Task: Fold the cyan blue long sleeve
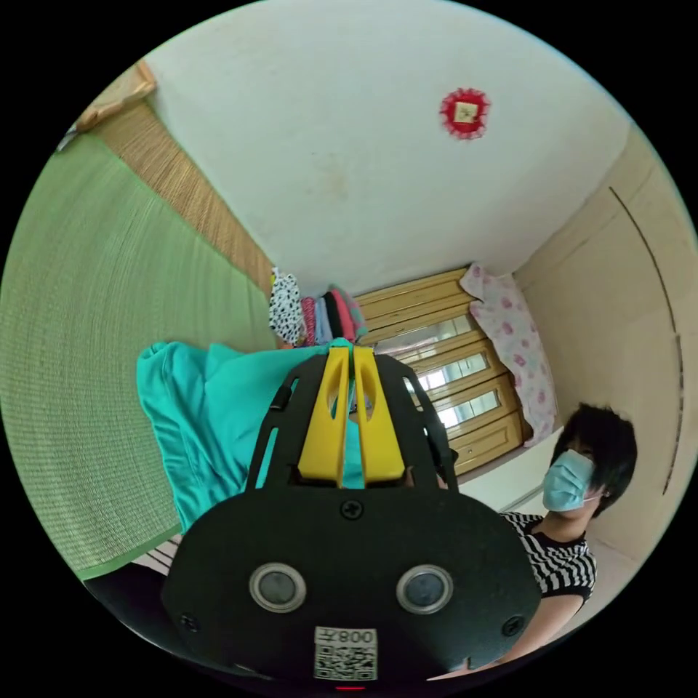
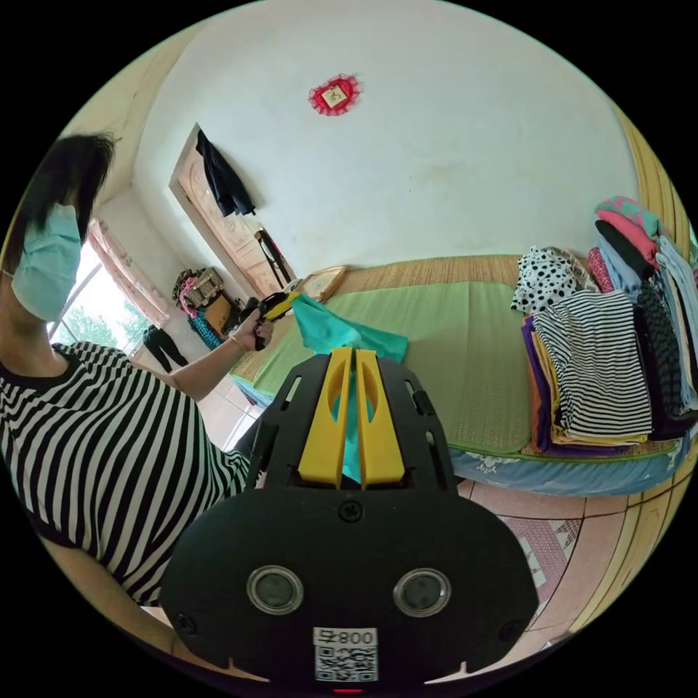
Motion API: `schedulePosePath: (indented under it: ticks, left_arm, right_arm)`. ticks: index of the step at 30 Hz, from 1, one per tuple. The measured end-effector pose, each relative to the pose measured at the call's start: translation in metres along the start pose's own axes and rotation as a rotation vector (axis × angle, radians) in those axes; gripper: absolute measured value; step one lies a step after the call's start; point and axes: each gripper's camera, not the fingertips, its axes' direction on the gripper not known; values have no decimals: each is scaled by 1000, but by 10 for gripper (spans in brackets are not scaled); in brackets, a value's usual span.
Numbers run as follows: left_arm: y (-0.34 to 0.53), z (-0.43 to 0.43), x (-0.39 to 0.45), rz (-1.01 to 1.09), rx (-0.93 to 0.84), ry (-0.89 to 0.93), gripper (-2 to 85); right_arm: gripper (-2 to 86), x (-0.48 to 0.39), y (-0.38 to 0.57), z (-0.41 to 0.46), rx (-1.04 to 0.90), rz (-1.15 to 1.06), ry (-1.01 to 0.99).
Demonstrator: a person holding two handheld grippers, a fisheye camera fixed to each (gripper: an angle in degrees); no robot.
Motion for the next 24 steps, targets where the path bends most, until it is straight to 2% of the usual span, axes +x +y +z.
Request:
schedulePosePath:
  ticks: [10,24]
  left_arm:
    - [17,-74,182,257,153,71,8]
    - [70,-148,408,626,296,28,7]
  right_arm:
    - [2,-42,-20,-62,161,-132,31]
    - [3,-125,-58,-171,459,-390,43]
